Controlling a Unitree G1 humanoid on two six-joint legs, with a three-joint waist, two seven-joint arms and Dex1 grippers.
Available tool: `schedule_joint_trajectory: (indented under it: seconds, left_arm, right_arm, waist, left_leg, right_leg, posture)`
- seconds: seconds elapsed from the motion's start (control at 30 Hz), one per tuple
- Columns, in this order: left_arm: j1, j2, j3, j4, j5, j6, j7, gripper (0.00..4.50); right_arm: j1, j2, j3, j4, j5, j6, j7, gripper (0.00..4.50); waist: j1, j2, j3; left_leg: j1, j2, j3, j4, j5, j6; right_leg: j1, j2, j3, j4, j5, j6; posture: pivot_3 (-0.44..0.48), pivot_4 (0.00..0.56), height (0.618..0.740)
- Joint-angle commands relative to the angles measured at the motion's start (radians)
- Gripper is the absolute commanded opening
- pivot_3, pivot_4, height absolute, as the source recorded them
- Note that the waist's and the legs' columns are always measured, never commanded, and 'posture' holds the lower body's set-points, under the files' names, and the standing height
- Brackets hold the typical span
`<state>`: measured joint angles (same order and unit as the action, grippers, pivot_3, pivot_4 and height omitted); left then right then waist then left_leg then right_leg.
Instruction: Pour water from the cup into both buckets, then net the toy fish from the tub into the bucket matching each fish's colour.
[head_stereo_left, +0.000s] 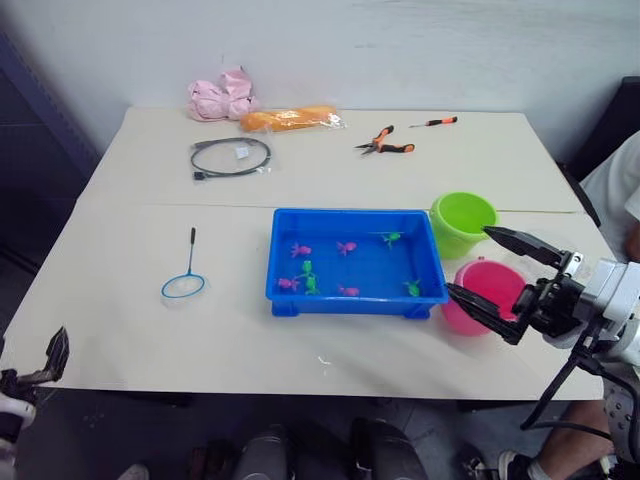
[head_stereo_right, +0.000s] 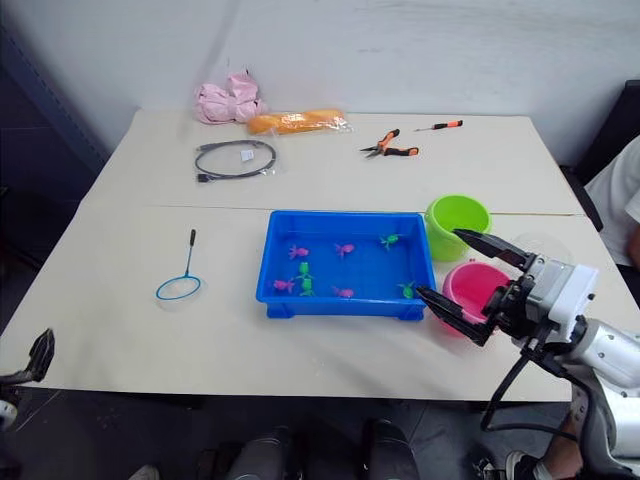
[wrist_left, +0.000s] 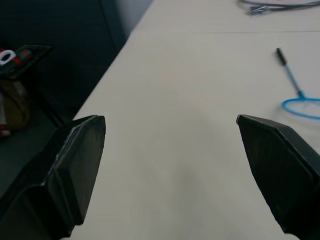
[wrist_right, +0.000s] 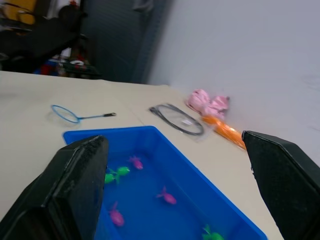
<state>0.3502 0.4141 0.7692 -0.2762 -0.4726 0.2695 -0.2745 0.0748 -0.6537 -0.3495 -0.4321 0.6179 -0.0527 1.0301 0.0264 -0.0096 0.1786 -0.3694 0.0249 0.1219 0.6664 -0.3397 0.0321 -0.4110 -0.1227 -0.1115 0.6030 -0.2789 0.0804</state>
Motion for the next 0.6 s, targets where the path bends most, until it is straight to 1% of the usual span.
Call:
schedule_joint_trajectory:
  seconds: [0.03, 0.07, 0.13, 0.2, 0.23, 0.3, 0.33, 0.37, 0.47, 0.6]
  left_arm:
    - [-0.145, 0.057, -0.117, -0.067, -0.022, 0.178, 0.070, 4.50]
    - [-0.234, 0.081, -0.173, -0.052, -0.004, 0.247, 0.102, 4.50]
    - [-0.371, 0.112, -0.247, -0.011, 0.026, 0.351, 0.151, 4.50]
    - [-0.483, 0.165, -0.321, 0.038, 0.059, 0.495, 0.183, 4.50]
    - [-0.531, 0.184, -0.354, 0.058, 0.071, 0.524, 0.179, 4.50]
    - [-0.632, 0.186, -0.401, 0.132, 0.086, 0.569, 0.189, 4.50]
    - [-0.673, 0.185, -0.423, 0.179, 0.101, 0.577, 0.193, 4.50]
    - [-0.712, 0.188, -0.449, 0.229, 0.114, 0.620, 0.198, 4.50]
    - [-0.785, 0.198, -0.511, 0.349, 0.149, 0.698, 0.187, 4.50]
    - [-0.857, 0.181, -0.554, 0.503, 0.201, 0.640, 0.178, 4.50]
  right_arm:
    - [0.014, 0.004, 0.016, -0.011, 0.008, -0.049, 0.054, 4.46]
    - [0.015, 0.008, 0.023, -0.008, 0.014, -0.052, 0.062, 4.46]
    - [0.022, 0.012, 0.039, -0.005, 0.014, -0.064, 0.079, 4.46]
    - [0.032, 0.013, 0.051, -0.012, 0.008, -0.063, 0.080, 4.46]
    - [0.033, 0.014, 0.054, -0.016, 0.009, -0.060, 0.076, 4.46]
    - [0.040, 0.028, 0.061, -0.026, 0.001, -0.061, 0.049, 4.46]
    - [0.044, 0.036, 0.069, -0.033, -0.010, -0.062, 0.034, 4.46]
    - [0.050, 0.044, 0.079, -0.040, -0.025, -0.065, 0.022, 4.46]
    - [0.060, 0.061, 0.102, -0.054, -0.062, -0.073, -0.008, 4.46]
    - [0.068, 0.083, 0.109, -0.063, -0.093, -0.077, -0.058, 4.46]
  waist:
    - [0.002, 0.000, 0.000]
    - [0.004, 0.000, 0.000]
    - [0.004, -0.001, -0.001]
    - [0.000, -0.002, -0.001]
    - [-0.005, -0.002, -0.001]
    - [-0.018, -0.002, -0.001]
    - [-0.020, -0.002, -0.001]
    - [-0.022, -0.002, -0.001]
    - [-0.028, -0.002, -0.001]
    - [-0.024, -0.003, -0.001]
  left_leg:
    - [0.000, 0.000, 0.000, 0.000, 0.001, -0.001]
    - [0.000, -0.001, 0.000, 0.000, 0.003, 0.001]
    - [-0.001, -0.002, -0.001, 0.002, 0.005, 0.001]
    - [0.000, -0.002, 0.000, 0.002, 0.006, 0.001]
    - [0.000, -0.002, 0.000, 0.002, 0.006, 0.001]
    - [0.001, 0.000, 0.003, 0.001, 0.006, 0.000]
    - [0.001, 0.001, 0.004, 0.001, 0.006, -0.001]
    - [0.001, 0.001, 0.003, 0.001, 0.006, -0.001]
    - [0.001, 0.002, 0.004, 0.001, 0.007, -0.003]
    - [0.000, 0.003, 0.005, 0.002, 0.007, -0.003]
  right_leg:
    - [0.000, 0.000, 0.000, 0.000, 0.000, 0.000]
    - [0.001, 0.000, -0.001, 0.001, 0.000, 0.000]
    - [0.001, 0.000, -0.002, 0.004, 0.001, 0.001]
    - [0.002, 0.000, -0.001, 0.004, 0.001, 0.002]
    - [0.001, 0.000, -0.002, 0.006, 0.001, 0.002]
    - [0.000, 0.005, 0.001, 0.008, 0.001, 0.002]
    - [0.000, 0.006, 0.001, 0.008, 0.001, 0.002]
    - [0.000, 0.007, 0.001, 0.008, 0.001, 0.002]
    - [-0.001, 0.008, 0.001, 0.008, 0.001, 0.002]
    - [-0.001, 0.009, 0.001, 0.008, 0.001, 0.002]
  posture:
    - [0.000, 0.150, 0.740]
    - [0.000, 0.150, 0.740]
    - [0.000, 0.150, 0.740]
    - [0.000, 0.150, 0.740]
    - [0.000, 0.150, 0.740]
    - [0.000, 0.150, 0.740]
    - [0.000, 0.150, 0.740]
    - [0.000, 0.150, 0.740]
    - [0.000, 0.150, 0.740]
    - [0.000, 0.150, 0.740]
